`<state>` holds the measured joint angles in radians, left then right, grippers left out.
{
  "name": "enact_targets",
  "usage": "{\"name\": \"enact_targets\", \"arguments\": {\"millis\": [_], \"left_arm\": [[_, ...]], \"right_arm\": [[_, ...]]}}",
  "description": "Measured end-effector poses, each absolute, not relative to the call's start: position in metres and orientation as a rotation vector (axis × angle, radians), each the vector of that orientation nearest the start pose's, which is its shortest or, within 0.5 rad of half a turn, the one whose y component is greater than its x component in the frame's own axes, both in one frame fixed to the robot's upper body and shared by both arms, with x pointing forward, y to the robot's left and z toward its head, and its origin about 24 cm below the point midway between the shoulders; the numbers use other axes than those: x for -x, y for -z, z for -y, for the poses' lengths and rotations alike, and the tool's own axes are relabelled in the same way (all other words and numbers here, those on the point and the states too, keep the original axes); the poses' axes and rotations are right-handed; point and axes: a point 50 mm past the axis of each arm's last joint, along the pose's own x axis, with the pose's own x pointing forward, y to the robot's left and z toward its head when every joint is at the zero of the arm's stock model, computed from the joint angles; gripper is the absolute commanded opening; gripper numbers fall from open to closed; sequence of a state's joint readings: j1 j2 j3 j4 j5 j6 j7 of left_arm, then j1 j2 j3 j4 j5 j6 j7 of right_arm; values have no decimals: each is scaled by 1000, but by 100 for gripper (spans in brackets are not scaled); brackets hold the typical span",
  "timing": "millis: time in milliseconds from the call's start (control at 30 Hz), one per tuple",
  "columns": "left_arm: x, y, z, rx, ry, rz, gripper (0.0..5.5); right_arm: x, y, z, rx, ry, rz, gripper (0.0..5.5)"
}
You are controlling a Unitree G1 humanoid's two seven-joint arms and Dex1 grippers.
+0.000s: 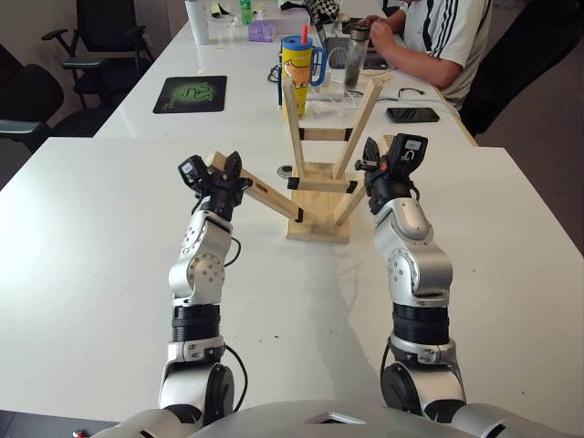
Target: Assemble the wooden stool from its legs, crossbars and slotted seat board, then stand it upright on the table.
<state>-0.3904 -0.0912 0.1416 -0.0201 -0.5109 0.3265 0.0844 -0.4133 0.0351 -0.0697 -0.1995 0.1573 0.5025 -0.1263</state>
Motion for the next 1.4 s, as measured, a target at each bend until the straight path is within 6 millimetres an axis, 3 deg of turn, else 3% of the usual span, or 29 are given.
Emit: {"name": "enact_targets", "arguments": {"millis": [467,1000,1400], "left_arm": [[-310,-146,-91,370,100,-7,102],[-312,-158,-82,286,147,-75,102],[-311,-163,-69,121,204,-55,105]], "right_arm": [[-310,-150,124,-169,-10,82,100],[-305,-147,118,-185,-58,139,100],[-306,-146,117,-196,-57,142,100]]}}
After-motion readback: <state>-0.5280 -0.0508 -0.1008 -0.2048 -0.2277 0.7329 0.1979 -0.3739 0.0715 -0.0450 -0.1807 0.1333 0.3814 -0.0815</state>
